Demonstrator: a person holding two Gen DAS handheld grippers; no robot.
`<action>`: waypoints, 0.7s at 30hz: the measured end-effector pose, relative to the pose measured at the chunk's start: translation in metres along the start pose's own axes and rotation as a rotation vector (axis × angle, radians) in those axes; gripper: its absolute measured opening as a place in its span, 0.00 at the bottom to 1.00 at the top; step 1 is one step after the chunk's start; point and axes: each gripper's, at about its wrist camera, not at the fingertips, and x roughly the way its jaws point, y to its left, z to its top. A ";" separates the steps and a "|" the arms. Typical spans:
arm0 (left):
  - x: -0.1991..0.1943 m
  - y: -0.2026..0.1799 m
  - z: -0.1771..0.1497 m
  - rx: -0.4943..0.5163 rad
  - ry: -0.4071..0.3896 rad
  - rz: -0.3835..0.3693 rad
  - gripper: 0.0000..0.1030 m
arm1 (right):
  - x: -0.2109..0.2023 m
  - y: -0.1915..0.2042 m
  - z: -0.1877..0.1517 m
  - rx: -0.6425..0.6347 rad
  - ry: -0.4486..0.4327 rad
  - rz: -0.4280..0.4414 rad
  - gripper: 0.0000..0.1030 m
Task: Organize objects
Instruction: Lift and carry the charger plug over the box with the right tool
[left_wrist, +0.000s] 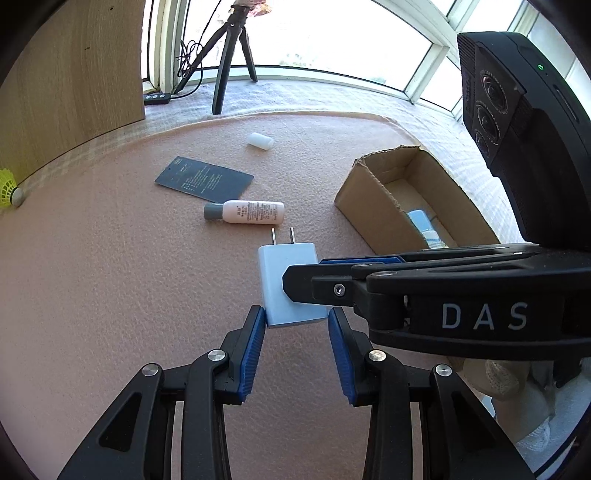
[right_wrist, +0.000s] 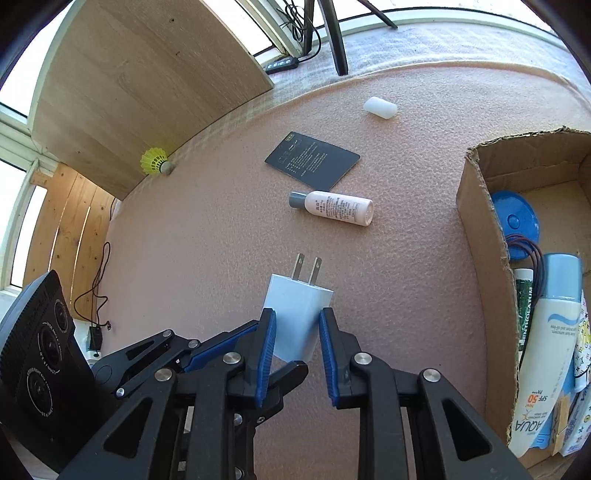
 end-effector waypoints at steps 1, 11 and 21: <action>-0.001 -0.005 0.003 0.008 -0.006 -0.002 0.38 | -0.005 -0.002 0.000 0.000 -0.011 -0.002 0.21; -0.001 -0.065 0.031 0.105 -0.045 -0.042 0.38 | -0.063 -0.036 0.001 0.036 -0.108 -0.039 0.21; 0.023 -0.131 0.054 0.188 -0.047 -0.101 0.38 | -0.106 -0.088 -0.002 0.106 -0.174 -0.089 0.21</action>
